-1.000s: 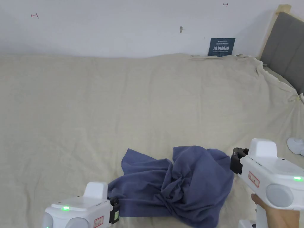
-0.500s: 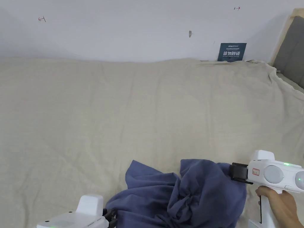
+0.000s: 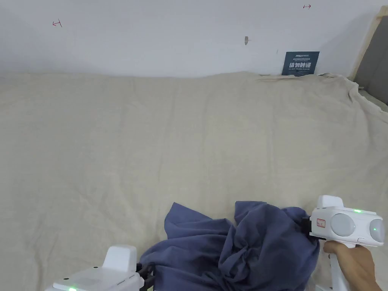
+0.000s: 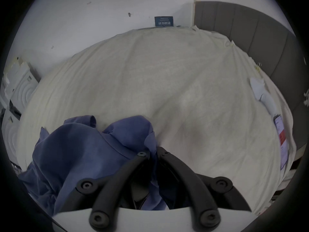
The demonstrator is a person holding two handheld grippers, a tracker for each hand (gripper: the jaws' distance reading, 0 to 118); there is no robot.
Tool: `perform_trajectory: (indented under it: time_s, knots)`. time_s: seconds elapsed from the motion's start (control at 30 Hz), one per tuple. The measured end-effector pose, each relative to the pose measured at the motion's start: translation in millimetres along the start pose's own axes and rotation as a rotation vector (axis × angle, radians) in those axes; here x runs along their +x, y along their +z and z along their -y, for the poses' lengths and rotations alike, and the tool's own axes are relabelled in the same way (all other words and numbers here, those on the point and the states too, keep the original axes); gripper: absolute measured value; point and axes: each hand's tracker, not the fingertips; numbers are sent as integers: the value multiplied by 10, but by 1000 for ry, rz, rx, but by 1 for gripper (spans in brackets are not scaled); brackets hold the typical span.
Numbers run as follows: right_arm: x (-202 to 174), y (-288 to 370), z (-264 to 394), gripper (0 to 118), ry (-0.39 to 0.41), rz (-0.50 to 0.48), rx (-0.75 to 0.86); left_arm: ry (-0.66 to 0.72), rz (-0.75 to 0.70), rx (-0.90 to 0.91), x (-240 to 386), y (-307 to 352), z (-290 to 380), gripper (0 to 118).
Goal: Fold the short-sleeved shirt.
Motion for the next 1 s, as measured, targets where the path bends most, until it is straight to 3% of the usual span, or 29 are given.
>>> perform_trajectory:
  time_s: [0.27, 0.43, 0.67, 1.0]
  knots:
    - [78, 870, -99, 4, 35, -57, 161, 55, 68, 75, -42, 195, -161, 0]
    - [104, 1570, -299, 4, -5, -129, 281, 82, 85, 155, -163, 390, -513, 0]
    - [197, 2187, -782, 4, -40, -143, 411, 52, -22, 291, -516, 710, -1283, 0]
    - [190, 2436, -1729, 4, -98, -138, 514, 22, -149, 396, -882, 1080, -2548, 0]
